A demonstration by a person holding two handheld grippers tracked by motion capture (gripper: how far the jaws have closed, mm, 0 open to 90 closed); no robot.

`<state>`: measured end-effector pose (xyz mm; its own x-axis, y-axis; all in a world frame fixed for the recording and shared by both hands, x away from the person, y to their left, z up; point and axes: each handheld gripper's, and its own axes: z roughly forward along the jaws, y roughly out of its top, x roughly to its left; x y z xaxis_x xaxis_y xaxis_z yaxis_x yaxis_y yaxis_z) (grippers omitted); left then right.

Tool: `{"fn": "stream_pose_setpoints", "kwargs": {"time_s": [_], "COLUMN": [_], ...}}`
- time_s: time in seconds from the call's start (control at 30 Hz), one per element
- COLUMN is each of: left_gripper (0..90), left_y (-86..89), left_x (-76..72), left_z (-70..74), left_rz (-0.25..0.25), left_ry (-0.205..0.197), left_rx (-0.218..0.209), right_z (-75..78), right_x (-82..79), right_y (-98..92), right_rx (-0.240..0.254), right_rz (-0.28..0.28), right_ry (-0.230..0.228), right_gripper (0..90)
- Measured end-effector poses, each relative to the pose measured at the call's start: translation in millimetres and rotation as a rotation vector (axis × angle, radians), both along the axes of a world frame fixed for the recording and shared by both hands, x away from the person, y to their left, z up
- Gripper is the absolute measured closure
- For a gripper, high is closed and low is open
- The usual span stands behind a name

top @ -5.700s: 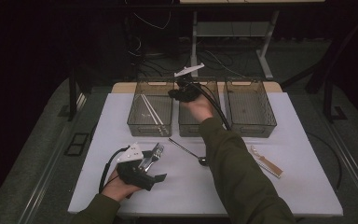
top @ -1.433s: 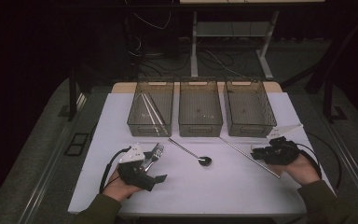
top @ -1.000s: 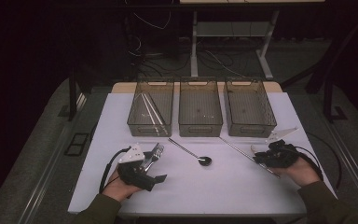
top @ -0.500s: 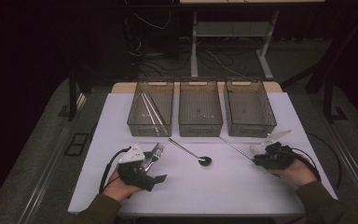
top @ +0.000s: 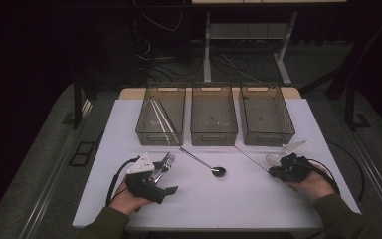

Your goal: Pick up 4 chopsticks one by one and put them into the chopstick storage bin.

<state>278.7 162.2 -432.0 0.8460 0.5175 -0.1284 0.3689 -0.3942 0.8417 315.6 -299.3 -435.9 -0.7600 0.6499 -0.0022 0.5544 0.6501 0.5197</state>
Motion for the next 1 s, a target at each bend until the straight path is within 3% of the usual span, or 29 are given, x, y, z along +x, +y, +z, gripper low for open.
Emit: {"fn": "stream_pose_setpoints", "kwargs": {"time_s": [0.27,0.4,0.77,1.0], "left_gripper": [0.0,0.0,0.0,0.0], "left_y": [0.3,0.3,0.2,0.0], "left_x": [-0.1,-0.1,-0.2,0.0], "left_z": [0.3,0.4,0.5,0.3], "left_rz": [0.000,0.000,-0.001,0.000], "left_ry": [-0.001,-0.002,-0.002,-0.002], "left_rx": [-0.004,-0.005,-0.005,-0.003], "right_z": [0.7,2.2,16.7,27.9], "right_x": [0.2,1.0,-2.1,-4.1], "right_y": [0.5,-3.4,-7.0,-7.0], "right_rx": [-0.003,0.032,0.128,0.160], "right_rz": [-0.005,0.001,0.035,0.062], "right_ry": [0.003,0.028,0.028,0.013], "right_gripper": [85.0,85.0,85.0,84.9]}}
